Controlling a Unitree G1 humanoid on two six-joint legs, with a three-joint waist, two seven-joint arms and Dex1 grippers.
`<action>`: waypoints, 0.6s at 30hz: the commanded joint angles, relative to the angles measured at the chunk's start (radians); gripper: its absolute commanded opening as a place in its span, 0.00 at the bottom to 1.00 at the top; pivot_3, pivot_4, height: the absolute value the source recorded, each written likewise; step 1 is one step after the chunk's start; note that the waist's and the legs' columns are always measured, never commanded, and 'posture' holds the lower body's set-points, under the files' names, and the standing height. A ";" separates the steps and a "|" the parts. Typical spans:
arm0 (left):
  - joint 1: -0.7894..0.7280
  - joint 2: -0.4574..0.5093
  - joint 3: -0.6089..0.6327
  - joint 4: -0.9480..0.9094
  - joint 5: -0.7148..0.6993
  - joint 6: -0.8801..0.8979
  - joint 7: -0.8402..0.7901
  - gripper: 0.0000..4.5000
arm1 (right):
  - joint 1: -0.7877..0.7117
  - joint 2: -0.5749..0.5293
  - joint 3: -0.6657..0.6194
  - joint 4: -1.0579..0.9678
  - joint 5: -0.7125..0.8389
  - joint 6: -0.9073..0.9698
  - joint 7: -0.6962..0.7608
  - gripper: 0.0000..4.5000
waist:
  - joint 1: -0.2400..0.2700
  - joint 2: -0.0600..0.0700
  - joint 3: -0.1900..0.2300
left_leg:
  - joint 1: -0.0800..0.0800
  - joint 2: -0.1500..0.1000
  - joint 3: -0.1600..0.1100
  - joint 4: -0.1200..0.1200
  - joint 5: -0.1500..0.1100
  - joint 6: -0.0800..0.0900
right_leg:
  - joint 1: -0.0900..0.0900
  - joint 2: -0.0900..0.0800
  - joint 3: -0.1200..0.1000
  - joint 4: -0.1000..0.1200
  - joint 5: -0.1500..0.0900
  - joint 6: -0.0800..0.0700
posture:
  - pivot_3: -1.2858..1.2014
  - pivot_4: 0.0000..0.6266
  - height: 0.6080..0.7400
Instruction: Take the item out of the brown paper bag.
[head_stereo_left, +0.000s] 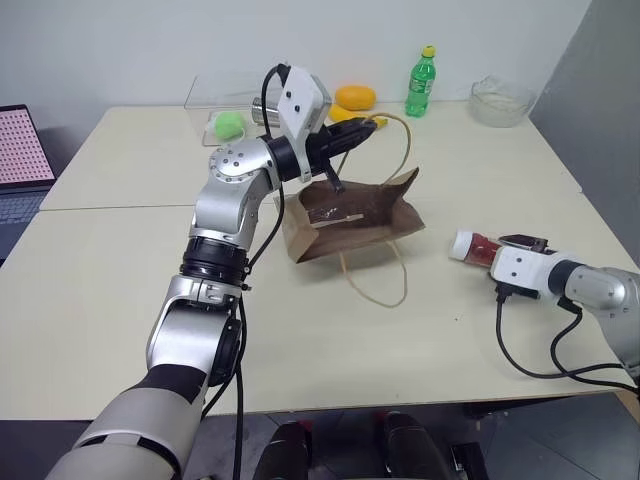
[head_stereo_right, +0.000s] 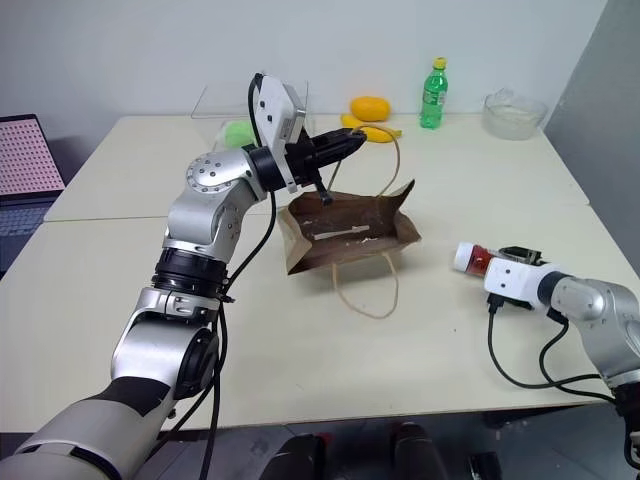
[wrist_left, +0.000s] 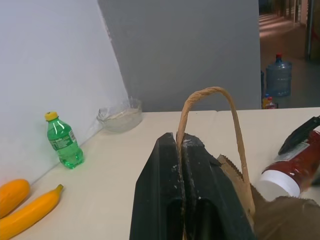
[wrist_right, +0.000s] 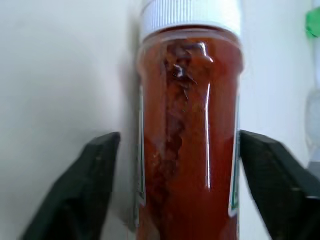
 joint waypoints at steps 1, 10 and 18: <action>-0.013 0.000 0.011 -0.040 -0.009 -0.001 0.007 0.00 | 0.043 -0.024 -0.109 -0.145 0.092 0.067 0.058 0.99 | 0.001 0.000 0.000 | 0.000 0.000 0.000 0.000 0.000 0.000 | 0.000 0.000 0.000 0.000 0.000 0.000 | 0.52 0.24 1.00; -0.071 -0.008 0.015 0.069 0.004 -0.015 0.006 0.00 | 0.132 0.060 -0.389 -0.693 0.551 0.564 0.158 0.99 | 0.003 0.000 0.000 | 0.000 0.000 -0.002 0.000 -0.002 0.004 | 0.001 0.000 -0.001 0.000 0.000 0.000 | 0.52 0.24 1.00; -0.190 0.038 -0.003 0.295 0.075 -0.101 -0.049 0.28 | -0.018 0.375 -0.209 -0.939 0.693 0.837 -0.186 1.00 | 0.002 0.000 0.000 | 0.000 0.000 -0.003 0.001 -0.002 0.004 | 0.001 0.001 -0.002 0.001 0.000 0.000 | 0.52 0.24 1.00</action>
